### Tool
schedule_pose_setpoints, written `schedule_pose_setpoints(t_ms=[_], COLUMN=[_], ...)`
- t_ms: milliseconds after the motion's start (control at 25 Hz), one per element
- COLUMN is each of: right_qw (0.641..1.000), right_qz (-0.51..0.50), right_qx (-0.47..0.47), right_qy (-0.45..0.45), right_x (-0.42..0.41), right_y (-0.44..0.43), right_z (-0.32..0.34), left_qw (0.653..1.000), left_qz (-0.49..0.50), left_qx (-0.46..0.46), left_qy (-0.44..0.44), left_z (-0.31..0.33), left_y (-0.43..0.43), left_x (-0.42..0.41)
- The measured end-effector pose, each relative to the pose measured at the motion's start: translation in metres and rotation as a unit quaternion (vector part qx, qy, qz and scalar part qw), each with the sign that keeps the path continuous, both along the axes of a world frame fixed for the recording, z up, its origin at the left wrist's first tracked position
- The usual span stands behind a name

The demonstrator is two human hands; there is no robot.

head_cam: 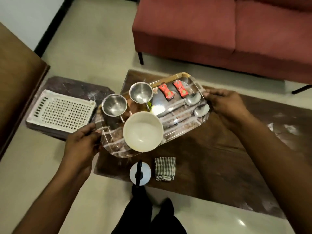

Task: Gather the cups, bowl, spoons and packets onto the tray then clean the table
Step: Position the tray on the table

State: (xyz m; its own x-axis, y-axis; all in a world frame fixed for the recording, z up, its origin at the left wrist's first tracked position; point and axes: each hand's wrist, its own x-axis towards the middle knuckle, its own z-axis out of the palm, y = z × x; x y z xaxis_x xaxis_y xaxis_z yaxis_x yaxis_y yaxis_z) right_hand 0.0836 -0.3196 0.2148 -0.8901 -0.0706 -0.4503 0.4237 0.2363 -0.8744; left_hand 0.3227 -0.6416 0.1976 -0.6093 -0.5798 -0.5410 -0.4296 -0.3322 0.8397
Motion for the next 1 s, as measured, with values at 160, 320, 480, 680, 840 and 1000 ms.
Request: schedule_pose_setpoints(t_ms=[160, 320, 480, 680, 840, 1000], right_qw=[1.000, 0.996, 0.987, 0.983, 0.984, 0.985], right_qz=[-0.021, -0.075, -0.141, -0.167, -0.168, -0.161], right_qx=[-0.016, -0.040, -0.074, -0.081, -0.065, -0.048], right_qy=[-0.007, -0.005, 0.000, -0.002, -0.016, -0.043], right_x=[0.046, 0.082, 0.106, 0.105, 0.088, 0.070], right_y=[0.071, 0.121, 0.176, 0.248, 0.308, 0.356], right_z=[0.075, 0.112, 0.123, 0.119, 0.100, 0.061], left_qw=[0.998, 0.992, 0.979, 0.977, 0.981, 0.982], left_qz=[-0.064, -0.122, -0.190, -0.208, -0.190, -0.184], left_qx=[0.007, 0.013, 0.006, -0.022, -0.039, -0.050], left_qy=[0.018, 0.044, 0.074, 0.051, 0.018, -0.006], left_z=[0.074, 0.122, 0.153, 0.154, 0.133, 0.097], left_y=[0.015, 0.043, 0.080, 0.139, 0.205, 0.265], left_x=[-0.015, -0.037, -0.058, -0.087, -0.110, -0.129])
